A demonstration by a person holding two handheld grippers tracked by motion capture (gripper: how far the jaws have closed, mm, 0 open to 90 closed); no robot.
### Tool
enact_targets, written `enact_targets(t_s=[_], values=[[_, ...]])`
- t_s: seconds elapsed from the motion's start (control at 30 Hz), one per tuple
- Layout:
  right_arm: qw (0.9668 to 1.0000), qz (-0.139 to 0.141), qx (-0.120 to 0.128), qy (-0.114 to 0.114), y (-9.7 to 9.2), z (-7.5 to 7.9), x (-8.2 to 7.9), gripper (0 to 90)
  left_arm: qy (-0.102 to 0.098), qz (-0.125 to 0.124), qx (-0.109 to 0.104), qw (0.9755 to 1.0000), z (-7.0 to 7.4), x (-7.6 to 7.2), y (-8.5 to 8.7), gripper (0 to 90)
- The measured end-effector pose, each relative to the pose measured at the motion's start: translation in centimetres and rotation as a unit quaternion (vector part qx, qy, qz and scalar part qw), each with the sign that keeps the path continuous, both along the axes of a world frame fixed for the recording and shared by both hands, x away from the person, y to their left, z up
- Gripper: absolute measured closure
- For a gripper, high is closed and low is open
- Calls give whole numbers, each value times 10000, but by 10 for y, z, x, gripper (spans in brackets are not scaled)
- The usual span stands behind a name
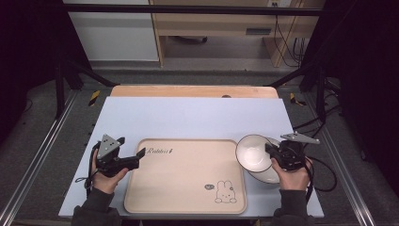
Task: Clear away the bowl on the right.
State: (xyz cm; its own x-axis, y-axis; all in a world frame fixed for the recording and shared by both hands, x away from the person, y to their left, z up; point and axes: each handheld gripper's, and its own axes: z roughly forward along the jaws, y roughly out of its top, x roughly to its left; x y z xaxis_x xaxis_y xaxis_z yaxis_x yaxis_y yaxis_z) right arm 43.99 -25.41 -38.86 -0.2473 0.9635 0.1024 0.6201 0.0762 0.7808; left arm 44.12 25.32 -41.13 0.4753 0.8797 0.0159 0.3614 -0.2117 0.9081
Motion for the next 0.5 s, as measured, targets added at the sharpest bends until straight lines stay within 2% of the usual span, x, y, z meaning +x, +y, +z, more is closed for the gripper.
enact_targets(t_s=[0.5], values=[[9992,382,80,-130,18,9,-3,821,2,7,4,10000,0,0,0,129]])
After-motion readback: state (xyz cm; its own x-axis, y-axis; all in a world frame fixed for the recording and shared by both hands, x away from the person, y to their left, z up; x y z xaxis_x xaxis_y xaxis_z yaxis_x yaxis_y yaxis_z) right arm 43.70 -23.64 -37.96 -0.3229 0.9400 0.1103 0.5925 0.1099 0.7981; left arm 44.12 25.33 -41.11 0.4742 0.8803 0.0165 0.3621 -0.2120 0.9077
